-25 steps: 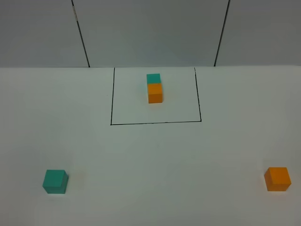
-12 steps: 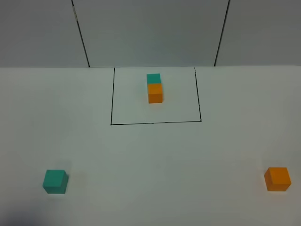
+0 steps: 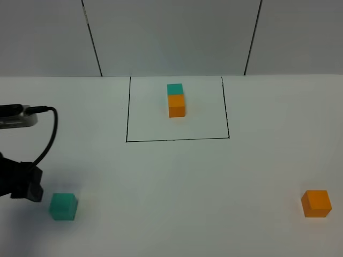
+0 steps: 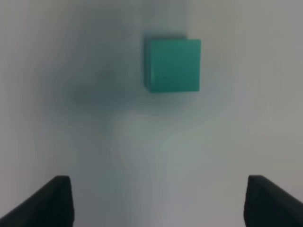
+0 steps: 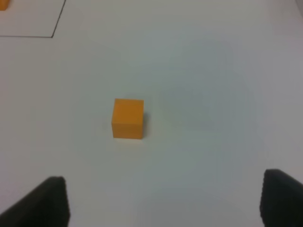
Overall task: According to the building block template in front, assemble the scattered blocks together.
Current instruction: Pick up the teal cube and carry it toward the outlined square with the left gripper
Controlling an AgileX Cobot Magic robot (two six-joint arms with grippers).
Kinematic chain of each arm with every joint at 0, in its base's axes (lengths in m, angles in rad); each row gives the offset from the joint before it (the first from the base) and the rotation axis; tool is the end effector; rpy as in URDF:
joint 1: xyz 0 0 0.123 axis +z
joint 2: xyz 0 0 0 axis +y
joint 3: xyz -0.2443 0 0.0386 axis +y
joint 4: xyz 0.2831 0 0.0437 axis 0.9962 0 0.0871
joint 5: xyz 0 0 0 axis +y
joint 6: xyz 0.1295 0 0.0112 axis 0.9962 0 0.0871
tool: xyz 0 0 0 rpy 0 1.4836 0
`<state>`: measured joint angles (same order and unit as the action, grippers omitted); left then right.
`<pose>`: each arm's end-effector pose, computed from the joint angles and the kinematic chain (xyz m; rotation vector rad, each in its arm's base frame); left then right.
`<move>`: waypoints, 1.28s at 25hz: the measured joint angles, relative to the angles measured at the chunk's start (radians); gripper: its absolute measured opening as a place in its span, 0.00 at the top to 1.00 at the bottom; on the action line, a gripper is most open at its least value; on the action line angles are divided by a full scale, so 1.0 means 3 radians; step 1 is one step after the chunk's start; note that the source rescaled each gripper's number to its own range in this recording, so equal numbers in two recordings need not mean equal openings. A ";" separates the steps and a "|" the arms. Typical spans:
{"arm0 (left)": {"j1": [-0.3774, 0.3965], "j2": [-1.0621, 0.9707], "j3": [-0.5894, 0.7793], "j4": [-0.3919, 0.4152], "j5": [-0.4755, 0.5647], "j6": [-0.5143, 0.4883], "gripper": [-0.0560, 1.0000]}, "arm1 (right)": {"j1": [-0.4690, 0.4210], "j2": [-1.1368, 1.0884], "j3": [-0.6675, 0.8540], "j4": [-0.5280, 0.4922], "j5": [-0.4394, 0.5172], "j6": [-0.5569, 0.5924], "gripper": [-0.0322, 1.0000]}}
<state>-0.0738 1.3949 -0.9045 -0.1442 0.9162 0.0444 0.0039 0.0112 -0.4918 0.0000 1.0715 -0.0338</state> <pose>0.2963 -0.0368 0.1506 0.0646 2.8860 -0.1867 0.1008 0.0004 0.2711 -0.0391 2.0742 -0.0183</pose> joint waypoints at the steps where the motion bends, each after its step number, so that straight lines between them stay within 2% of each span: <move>1: -0.0068 0.0142 -0.0036 0.0000 -0.0051 0.0000 0.32 | 0.0000 0.0000 0.0000 0.0000 0.0000 0.0000 0.32; 7: -0.0401 0.0779 -0.0274 0.0108 -0.0210 -0.0148 0.32 | 0.0000 0.0000 0.0000 0.0000 0.0000 0.0000 0.32; 11: -0.0416 0.0929 -0.0294 0.0353 -0.0224 -0.0385 0.32 | 0.0000 0.0000 0.0000 0.0000 0.0000 0.0000 0.32; 14: -0.0416 0.0945 -0.0298 0.0438 -0.0228 -0.0458 0.32 | 0.0000 0.0000 0.0000 0.0000 0.0000 0.0000 0.32; 20: -0.0416 0.0957 -0.0298 0.0368 -0.0403 -0.0494 0.32 | 0.0000 0.0000 0.0000 0.0000 0.0000 0.0000 0.32; 32: -0.0416 0.1342 -0.0298 0.0252 -0.0491 -0.0462 0.32 | 0.0000 0.0000 0.0000 0.0000 0.0000 0.0000 0.32</move>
<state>-0.1984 1.7974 -0.9940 -0.0687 0.7688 -0.0941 0.0039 0.0112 -0.4918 0.0000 1.0715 -0.0338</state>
